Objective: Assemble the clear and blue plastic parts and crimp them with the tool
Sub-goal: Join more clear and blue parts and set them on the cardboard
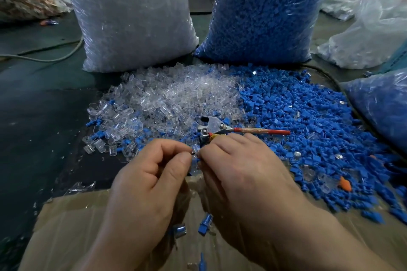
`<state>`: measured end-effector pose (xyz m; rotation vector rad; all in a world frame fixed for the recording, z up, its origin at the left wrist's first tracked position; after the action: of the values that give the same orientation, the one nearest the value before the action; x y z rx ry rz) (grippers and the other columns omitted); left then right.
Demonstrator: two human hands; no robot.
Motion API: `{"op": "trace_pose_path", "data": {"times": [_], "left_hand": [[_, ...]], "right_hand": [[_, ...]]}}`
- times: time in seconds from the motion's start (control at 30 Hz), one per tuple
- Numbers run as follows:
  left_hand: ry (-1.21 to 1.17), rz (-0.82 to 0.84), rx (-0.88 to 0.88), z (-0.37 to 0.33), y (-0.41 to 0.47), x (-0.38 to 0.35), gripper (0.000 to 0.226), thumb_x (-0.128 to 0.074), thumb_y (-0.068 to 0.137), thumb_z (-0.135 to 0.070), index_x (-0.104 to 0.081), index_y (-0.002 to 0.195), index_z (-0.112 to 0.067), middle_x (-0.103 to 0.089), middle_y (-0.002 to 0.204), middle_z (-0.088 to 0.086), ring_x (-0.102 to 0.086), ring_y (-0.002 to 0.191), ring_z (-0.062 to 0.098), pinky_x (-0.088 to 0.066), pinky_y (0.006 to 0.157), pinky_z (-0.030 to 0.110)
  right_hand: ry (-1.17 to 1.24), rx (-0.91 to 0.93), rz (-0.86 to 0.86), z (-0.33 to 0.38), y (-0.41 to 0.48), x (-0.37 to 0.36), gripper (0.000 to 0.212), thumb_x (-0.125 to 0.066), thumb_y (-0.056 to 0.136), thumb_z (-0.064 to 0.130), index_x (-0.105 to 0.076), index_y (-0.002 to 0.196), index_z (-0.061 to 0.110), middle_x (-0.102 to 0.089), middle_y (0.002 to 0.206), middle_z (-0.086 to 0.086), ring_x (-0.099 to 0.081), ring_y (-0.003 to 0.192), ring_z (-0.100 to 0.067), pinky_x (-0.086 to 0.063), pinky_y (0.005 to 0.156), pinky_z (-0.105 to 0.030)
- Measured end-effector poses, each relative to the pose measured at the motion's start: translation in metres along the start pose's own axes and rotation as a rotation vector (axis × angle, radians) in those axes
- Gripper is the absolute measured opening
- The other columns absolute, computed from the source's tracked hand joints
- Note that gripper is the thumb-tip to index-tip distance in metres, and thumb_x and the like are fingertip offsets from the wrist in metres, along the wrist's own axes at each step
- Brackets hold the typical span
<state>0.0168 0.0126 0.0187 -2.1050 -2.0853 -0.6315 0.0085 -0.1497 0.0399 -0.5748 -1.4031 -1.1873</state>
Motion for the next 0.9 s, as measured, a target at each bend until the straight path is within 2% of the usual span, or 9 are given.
{"op": "trace_pose_path", "data": {"times": [0.17,0.3,0.37,0.43,0.47,0.53,0.63,0.77,0.9], "left_hand": [[-0.038,0.171,0.166,-0.003,0.004,0.006,0.052,-0.044,0.069,-0.068,-0.065,0.077,-0.021,-0.063,0.063,0.012,-0.054,0.049,0.018,-0.042,0.044,0.019],[-0.115,0.209,0.082,-0.001,0.005,0.009,0.043,-0.061,0.086,-0.063,-0.063,0.073,-0.023,-0.051,0.054,0.002,-0.045,0.048,0.007,-0.037,0.044,0.020],[-0.088,0.235,-0.047,0.000,0.005,0.011,0.029,-0.063,0.083,-0.055,-0.064,0.074,-0.027,-0.055,0.057,-0.003,-0.047,0.051,0.003,-0.039,0.046,0.017],[-0.061,0.311,-0.154,0.000,0.006,0.014,0.019,-0.058,0.080,-0.048,-0.065,0.077,-0.030,-0.061,0.067,0.000,-0.056,0.058,0.011,-0.046,0.052,0.026],[-0.045,0.359,-0.181,0.001,0.007,0.017,0.016,-0.058,0.080,-0.046,-0.066,0.078,-0.032,-0.062,0.069,0.001,-0.058,0.060,0.017,-0.047,0.053,0.031],[0.061,0.453,-0.171,0.003,0.010,0.025,0.016,-0.059,0.077,-0.048,-0.066,0.079,-0.034,-0.065,0.070,-0.002,-0.061,0.061,0.017,-0.049,0.055,0.034],[0.320,0.546,-0.134,0.010,0.015,0.035,0.026,-0.056,0.069,-0.057,-0.065,0.082,-0.037,-0.066,0.072,-0.013,-0.063,0.065,0.010,-0.049,0.056,0.025],[0.494,0.618,-0.204,0.013,0.011,0.032,0.027,-0.052,0.067,-0.059,-0.062,0.088,-0.046,-0.064,0.076,-0.025,-0.060,0.067,-0.002,-0.048,0.058,0.017],[0.515,0.703,-0.246,0.008,0.006,0.024,0.023,-0.054,0.072,-0.058,-0.058,0.093,-0.048,-0.061,0.081,-0.030,-0.058,0.070,-0.006,-0.052,0.061,0.024]], "right_hand": [[0.032,0.027,-0.088,0.006,0.003,0.001,0.018,-0.049,0.093,0.019,-0.065,0.088,0.014,-0.060,0.082,-0.001,-0.051,0.074,-0.022,-0.042,0.068,-0.038],[0.211,-0.044,-0.057,0.012,0.002,0.003,0.026,-0.043,0.095,0.028,-0.050,0.072,0.018,-0.049,0.069,0.003,-0.043,0.066,-0.017,-0.038,0.062,-0.037],[0.525,-0.226,0.111,0.014,0.000,0.005,0.025,-0.047,0.085,0.031,-0.045,0.064,0.018,-0.047,0.060,0.008,-0.044,0.059,-0.012,-0.037,0.056,-0.036],[0.996,-0.456,0.307,0.013,0.000,0.007,0.020,-0.047,0.071,0.029,-0.049,0.056,0.017,-0.047,0.050,0.005,-0.041,0.049,-0.012,-0.032,0.047,-0.029],[1.049,-0.496,0.379,0.011,0.000,0.009,0.020,-0.047,0.068,0.029,-0.051,0.054,0.016,-0.046,0.048,0.003,-0.039,0.047,-0.013,-0.030,0.046,-0.027],[0.796,-0.405,0.463,0.005,-0.001,0.010,0.025,-0.050,0.074,0.034,-0.053,0.060,0.014,-0.048,0.049,0.006,-0.040,0.046,-0.012,-0.032,0.048,-0.029],[0.247,-0.201,0.393,0.004,-0.004,0.010,0.029,-0.046,0.088,0.047,-0.049,0.074,0.021,-0.056,0.069,0.007,-0.052,0.064,-0.012,-0.044,0.058,-0.034],[0.132,-0.083,0.415,0.011,-0.007,0.009,0.021,-0.041,0.093,0.045,-0.050,0.096,0.027,-0.061,0.095,0.005,-0.058,0.086,-0.025,-0.049,0.072,-0.039],[0.157,-0.006,0.578,0.016,-0.007,0.006,0.020,-0.045,0.092,0.042,-0.055,0.092,0.025,-0.061,0.090,0.000,-0.056,0.084,-0.027,-0.045,0.067,-0.036]]}}
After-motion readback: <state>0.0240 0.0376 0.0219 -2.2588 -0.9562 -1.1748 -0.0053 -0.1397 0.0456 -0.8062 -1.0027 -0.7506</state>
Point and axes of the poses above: each hand's wrist, its own y-axis towards the middle knuckle, its own x-axis out of the back of the hand, z = x × y, the point moved 1 cm from there along y, towards the middle knuckle
